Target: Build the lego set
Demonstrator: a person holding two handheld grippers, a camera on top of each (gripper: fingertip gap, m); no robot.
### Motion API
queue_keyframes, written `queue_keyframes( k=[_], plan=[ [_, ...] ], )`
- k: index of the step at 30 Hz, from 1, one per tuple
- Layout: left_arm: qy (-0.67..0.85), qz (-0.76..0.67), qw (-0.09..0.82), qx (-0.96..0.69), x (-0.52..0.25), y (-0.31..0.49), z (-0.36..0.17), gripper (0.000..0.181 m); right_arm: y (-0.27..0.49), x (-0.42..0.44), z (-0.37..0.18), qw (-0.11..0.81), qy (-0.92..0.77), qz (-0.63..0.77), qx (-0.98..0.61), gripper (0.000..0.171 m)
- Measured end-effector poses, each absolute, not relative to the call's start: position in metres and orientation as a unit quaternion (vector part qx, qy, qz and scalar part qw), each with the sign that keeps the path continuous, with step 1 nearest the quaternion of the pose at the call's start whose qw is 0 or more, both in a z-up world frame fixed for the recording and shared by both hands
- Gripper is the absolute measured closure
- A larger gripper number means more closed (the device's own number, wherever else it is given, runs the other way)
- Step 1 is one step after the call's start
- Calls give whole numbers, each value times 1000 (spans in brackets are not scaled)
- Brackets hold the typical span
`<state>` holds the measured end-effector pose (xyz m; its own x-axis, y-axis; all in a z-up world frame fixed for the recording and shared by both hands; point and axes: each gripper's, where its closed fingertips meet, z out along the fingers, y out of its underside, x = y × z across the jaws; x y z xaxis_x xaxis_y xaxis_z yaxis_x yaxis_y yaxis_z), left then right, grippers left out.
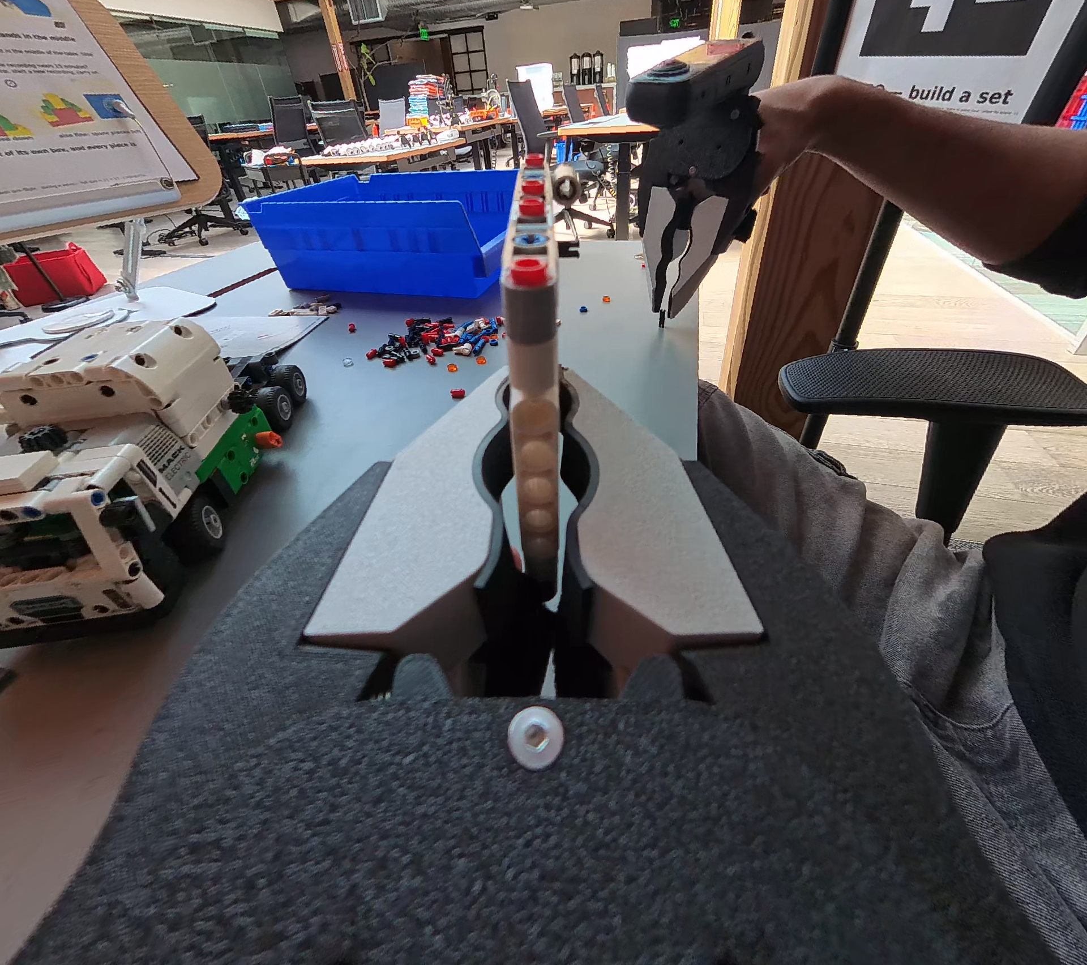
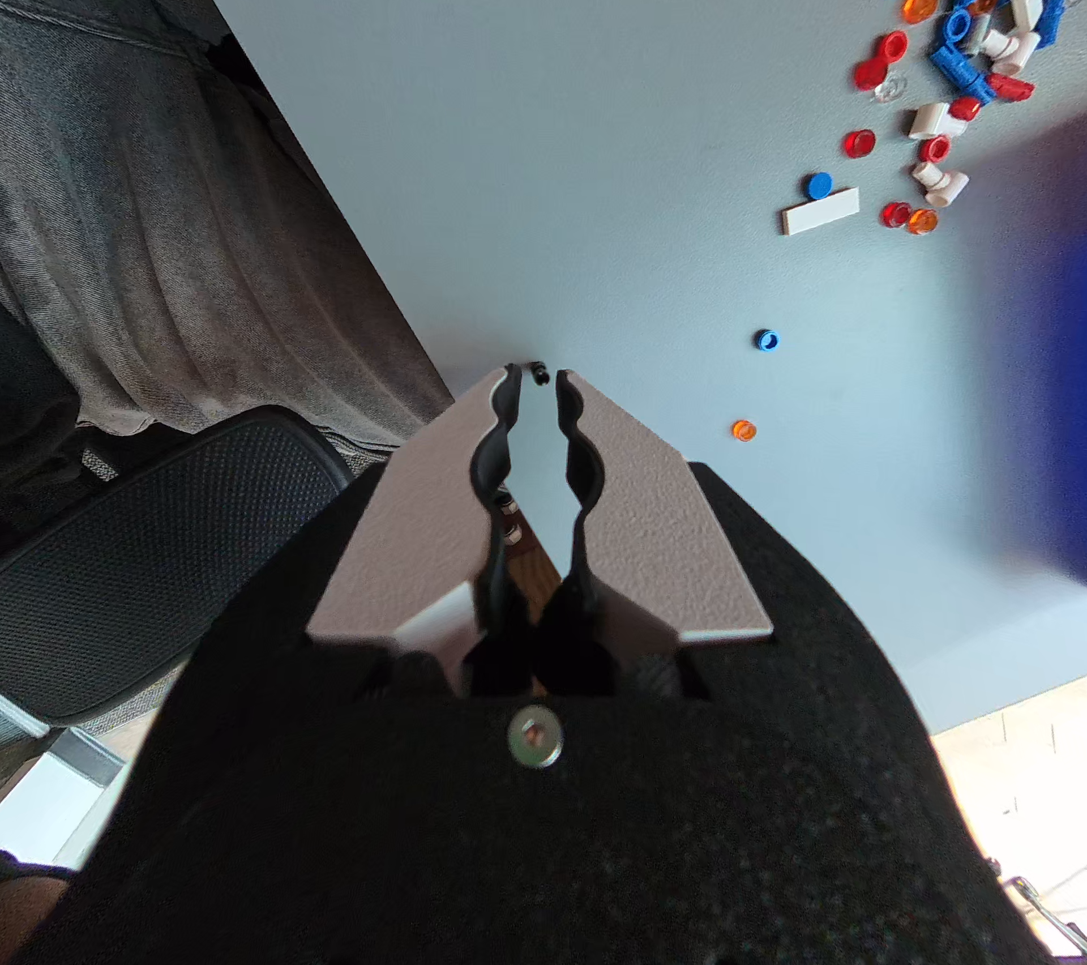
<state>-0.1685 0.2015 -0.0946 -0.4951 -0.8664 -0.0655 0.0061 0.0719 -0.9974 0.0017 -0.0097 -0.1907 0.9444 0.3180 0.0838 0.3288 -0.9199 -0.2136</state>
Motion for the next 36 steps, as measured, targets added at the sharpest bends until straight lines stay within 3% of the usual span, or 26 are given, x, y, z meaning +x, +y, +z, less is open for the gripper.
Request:
queue_keyframes(
  k=[14, 17, 20, 25, 28, 36],
  plan=[
    [636, -585, 368, -343, -167, 201, -97, 176, -2, 3, -191, 124, -186, -31, -974, 168],
    [633, -585, 371, -346, -166, 202, -96, 175, 31, -23, -163, 227, -216, -20, -949, 168],
    [608, -607, 356, -367, -162, 206, -91, 175, 98, -77, -112, 409, -246, -52, -877, 168],
    [547, -660, 323, -402, -154, 211, -80, 176, 179, -130, -60, 619, -162, -152, -753, 168],
    [535, -660, 327, -414, -151, 216, -80, 176, 196, -142, -54, 675, -89, -128, -721, 168],
    [541, -638, 364, -410, -150, 214, -80, 176, 211, -160, -70, 673, -46, -120, -728, 168]
  ],
)
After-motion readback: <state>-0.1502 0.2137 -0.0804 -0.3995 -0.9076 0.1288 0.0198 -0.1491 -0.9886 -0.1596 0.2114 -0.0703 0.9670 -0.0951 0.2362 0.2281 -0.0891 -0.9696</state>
